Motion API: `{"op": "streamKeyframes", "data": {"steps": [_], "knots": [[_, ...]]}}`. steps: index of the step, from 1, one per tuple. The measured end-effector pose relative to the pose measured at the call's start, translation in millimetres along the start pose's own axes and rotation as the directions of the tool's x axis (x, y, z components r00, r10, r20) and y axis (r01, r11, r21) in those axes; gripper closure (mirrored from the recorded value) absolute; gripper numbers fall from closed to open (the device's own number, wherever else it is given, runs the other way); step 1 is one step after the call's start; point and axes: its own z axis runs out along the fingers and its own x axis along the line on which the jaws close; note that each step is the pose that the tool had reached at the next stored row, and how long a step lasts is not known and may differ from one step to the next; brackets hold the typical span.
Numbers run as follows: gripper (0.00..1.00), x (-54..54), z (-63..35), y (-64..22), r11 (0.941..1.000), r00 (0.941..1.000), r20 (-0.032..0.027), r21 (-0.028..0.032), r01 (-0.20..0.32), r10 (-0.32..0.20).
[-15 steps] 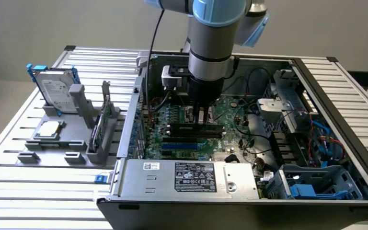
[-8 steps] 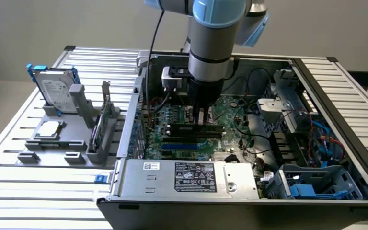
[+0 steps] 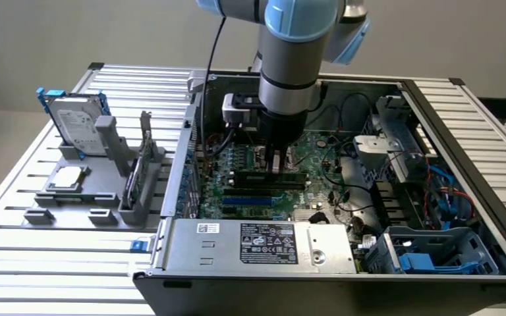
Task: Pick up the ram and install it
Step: 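Insert the ram into the slot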
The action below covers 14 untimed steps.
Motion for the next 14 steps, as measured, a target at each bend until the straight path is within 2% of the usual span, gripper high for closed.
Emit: {"op": "streamKeyframes", "data": {"steps": [14], "knots": [[0.86,0.0,2.8,-0.1,1.0000,1.0000,0.0000,0.0000,0.002,-0.002]]}}
